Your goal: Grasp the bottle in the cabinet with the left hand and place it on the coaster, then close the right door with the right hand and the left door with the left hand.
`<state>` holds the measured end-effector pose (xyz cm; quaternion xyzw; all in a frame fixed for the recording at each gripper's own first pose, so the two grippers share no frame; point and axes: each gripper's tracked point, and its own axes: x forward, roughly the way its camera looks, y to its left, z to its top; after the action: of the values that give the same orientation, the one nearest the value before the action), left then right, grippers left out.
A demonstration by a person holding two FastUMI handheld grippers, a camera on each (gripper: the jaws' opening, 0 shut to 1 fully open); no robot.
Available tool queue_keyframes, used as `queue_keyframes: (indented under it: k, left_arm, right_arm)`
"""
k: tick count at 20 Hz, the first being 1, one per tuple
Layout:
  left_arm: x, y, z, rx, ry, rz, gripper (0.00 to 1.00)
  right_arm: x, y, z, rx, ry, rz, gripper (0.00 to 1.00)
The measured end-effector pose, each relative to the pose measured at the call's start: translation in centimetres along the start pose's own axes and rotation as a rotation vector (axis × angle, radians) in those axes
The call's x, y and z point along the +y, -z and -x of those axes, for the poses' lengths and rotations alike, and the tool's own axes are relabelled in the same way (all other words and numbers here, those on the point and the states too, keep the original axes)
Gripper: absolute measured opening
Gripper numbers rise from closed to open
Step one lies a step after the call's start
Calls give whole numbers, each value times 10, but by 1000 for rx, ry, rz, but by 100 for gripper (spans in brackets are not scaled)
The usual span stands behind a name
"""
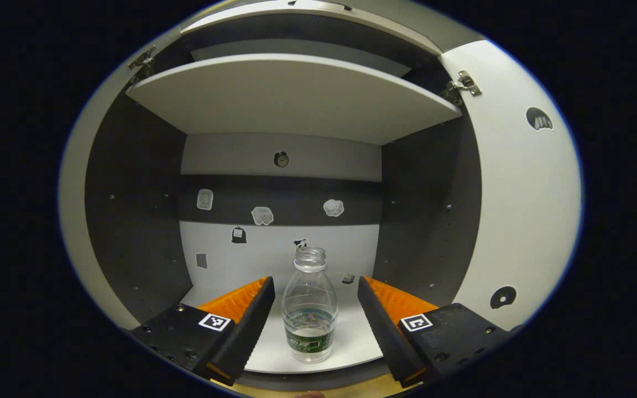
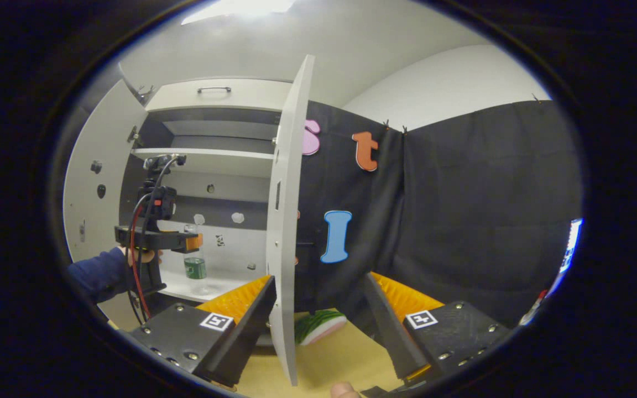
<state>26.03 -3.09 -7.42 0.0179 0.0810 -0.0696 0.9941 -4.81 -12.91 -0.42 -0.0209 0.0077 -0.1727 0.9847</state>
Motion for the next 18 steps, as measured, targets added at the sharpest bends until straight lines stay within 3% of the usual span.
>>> queue_keyframes:
  k: [6,7,8,18]
  left_arm:
    - [6,20,-22,57,-15,-6,93]
    - [8,18,-24,49,-21,0,79]
    - [7,19,-23,51,-17,-1,77]
    - [-5,-1,34,21,65,26,75]
  right_arm:
    - [-8,8,-10,14,11,-3,97]
    - [-8,9,-11,17,12,-4,97]
    - [-9,10,-11,19,12,-4,98]
    - [-20,2,-1,10,1,-26,97]
